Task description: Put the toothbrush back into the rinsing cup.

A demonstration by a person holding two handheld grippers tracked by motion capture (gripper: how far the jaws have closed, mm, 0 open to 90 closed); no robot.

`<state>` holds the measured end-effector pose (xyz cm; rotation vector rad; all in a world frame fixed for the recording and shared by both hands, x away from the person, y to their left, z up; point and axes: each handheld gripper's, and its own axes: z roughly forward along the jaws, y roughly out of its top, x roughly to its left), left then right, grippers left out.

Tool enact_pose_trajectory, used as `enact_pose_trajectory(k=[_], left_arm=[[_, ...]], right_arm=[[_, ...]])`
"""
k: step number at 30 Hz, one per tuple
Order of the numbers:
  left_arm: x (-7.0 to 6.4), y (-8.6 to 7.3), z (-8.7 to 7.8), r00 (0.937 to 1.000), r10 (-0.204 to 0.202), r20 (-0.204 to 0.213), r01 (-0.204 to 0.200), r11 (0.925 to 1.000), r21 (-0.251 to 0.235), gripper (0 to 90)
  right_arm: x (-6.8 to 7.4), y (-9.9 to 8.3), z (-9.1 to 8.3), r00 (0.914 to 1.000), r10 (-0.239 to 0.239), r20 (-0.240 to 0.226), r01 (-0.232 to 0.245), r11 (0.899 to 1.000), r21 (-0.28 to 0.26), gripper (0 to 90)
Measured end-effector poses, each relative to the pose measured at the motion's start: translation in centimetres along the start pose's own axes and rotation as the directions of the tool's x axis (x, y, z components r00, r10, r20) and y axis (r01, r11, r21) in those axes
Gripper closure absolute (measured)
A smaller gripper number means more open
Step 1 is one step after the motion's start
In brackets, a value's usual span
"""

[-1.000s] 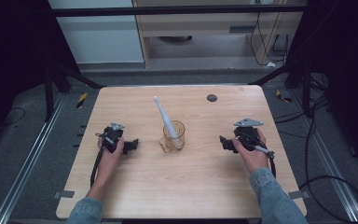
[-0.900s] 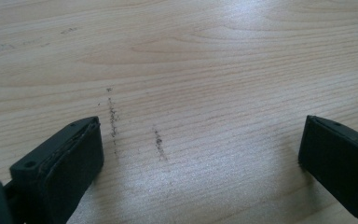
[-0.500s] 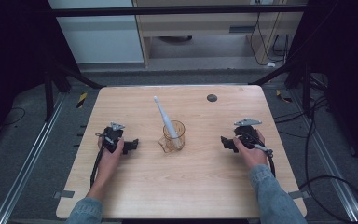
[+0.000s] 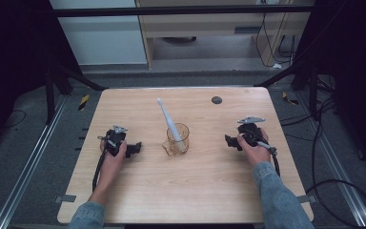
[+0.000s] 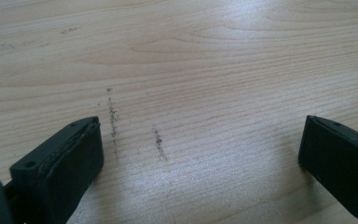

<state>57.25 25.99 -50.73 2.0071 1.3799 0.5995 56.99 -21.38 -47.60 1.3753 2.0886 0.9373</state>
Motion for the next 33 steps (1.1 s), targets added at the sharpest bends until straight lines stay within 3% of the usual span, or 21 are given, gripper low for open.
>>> enact_pose_trajectory(k=[4, 16, 33], left_arm=[[0.0, 0.0, 0.0, 1.0, 0.0, 0.0, 0.0, 1.0, 0.0, 0.0], [0.0, 0.0, 0.0, 1.0, 0.002, 0.002, -0.002, 1.0, 0.0, 0.0], [0.0, 0.0, 0.0, 1.0, 0.003, 0.003, -0.003, 1.0, 0.0, 0.0]], right_arm=[[-0.4, 0.5, 0.5, 0.9999, -0.003, 0.012, 0.003, 1.0, -0.004, 13.3], [-1.9, -0.2, 2.2, 0.998, 0.052, 0.037, -0.052, 0.999, -0.008, 13.9], [-3.9, -0.8, 2.8, 0.9884, 0.119, 0.095, -0.118, 0.993, -0.016, 13.8]])
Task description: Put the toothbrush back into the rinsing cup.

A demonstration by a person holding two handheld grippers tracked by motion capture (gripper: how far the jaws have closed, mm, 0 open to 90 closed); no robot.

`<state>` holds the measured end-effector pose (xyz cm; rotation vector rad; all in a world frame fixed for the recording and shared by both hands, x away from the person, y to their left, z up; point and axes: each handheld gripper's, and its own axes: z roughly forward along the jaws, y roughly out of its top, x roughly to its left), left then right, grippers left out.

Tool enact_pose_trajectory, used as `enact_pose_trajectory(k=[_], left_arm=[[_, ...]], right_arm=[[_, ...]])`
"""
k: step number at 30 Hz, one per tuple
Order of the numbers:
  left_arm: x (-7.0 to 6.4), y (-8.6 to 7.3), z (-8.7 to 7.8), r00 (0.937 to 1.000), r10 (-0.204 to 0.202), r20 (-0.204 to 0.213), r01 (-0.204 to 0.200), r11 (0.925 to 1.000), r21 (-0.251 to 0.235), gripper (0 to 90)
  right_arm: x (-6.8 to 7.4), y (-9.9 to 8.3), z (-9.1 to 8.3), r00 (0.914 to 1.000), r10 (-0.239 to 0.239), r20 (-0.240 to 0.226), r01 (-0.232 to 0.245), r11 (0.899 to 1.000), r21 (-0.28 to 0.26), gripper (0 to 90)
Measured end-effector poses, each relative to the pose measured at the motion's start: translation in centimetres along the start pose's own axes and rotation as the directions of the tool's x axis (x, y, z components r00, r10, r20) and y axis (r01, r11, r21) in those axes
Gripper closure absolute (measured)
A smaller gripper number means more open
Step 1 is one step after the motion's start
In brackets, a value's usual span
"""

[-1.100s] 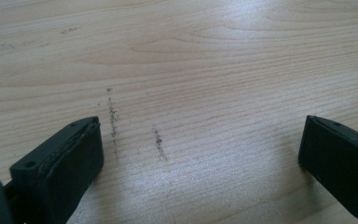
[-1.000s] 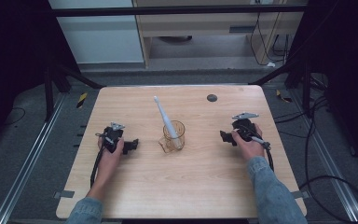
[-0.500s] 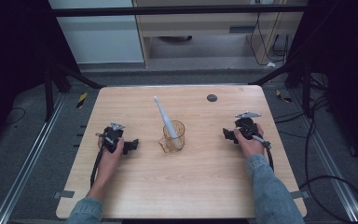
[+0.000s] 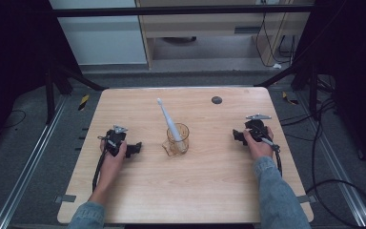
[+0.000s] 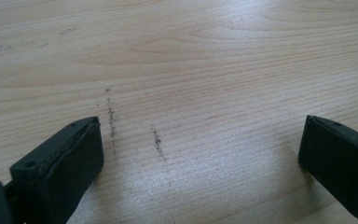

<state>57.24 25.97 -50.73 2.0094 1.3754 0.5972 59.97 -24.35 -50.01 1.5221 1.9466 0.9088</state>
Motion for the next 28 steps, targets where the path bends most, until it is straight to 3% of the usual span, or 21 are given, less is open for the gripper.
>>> enact_pose_trajectory(k=[11, 22, 25, 28], left_arm=[[0.0, 0.0, 0.0, 1.0, 0.0, 0.0, 0.0, 1.0, 0.0, 0.0], [-0.01, -0.01, 0.0, 1.0, 0.0, 0.0, 0.0, 1.0, 0.0, 0.0], [0.0, 0.0, 0.0, 1.0, 0.001, 0.0, -0.001, 1.0, 0.0, 0.0], [0.0, 0.0, 0.0, 1.0, 0.002, 0.001, -0.002, 1.0, 0.0, 0.0]], right_arm=[[-0.31, -0.42, 0.66, 0.9999, 0.012, 0.005, -0.012, 1.0, 0.027, 13.0], [-0.07, -0.53, 0.9, 0.9998, -0.008, 0.016, 0.007, 1.0, 0.025, 10.8], [0.09, -0.58, 0.87, 0.9999, -0.009, 0.008, 0.009, 0.999, 0.031, 7.5], [0.37, -0.55, 0.97, 0.9994, 0.012, 0.031, -0.013, 0.999, 0.043, 3.5]])
